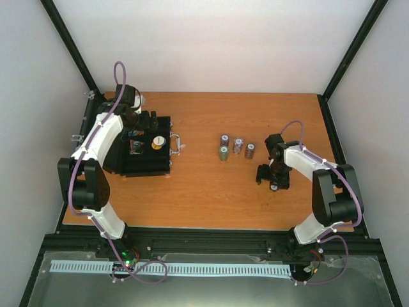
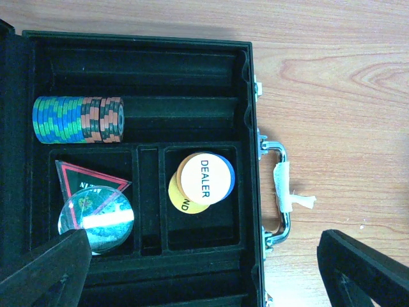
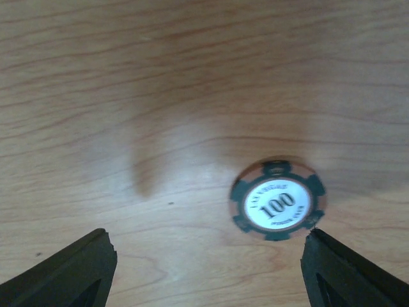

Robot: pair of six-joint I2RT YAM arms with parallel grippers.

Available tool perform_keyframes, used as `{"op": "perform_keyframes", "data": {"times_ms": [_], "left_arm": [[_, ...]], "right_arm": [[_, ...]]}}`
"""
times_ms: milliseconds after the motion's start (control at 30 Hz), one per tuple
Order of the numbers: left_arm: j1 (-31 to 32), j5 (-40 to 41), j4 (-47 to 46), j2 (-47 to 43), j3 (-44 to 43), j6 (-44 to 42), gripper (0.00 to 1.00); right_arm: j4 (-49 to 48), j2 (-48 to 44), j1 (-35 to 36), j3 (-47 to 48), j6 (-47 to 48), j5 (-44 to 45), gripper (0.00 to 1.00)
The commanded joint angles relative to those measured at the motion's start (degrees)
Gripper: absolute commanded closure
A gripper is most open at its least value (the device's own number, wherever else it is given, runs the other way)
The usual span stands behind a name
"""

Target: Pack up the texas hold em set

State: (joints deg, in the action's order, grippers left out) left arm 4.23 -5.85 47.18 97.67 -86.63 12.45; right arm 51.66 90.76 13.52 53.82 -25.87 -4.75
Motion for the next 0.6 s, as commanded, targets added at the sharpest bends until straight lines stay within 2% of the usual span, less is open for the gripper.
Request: {"op": "perform_keyframes", "data": {"times_ms": [0,267,500,567], "left_arm": [[-0.45,-0.61,-0.31,-0.28,-1.97,0.91,0.00],[-0.45,-0.13,-0.16,-0.54,-1.90,0.61,0.00],[-0.39,0.57,-0.05,-0.73,-1.66,0.49,0.00],[-0.44,0.57,-0.07,-0.88,-1.53,0.43,0.00]], "right_arm": [[-0.58,1.34,-3.10,-2.19,0.31,1.63,0.20],[-3.27,3.27,-4.73,-4.10,1.78,1.18,0.22],[-5.52,5.48,-4.99,-4.79,2.47,1.01,0.36],[-6.00,5.53,-4.99,-5.22,2.48,0.67,0.45]]}}
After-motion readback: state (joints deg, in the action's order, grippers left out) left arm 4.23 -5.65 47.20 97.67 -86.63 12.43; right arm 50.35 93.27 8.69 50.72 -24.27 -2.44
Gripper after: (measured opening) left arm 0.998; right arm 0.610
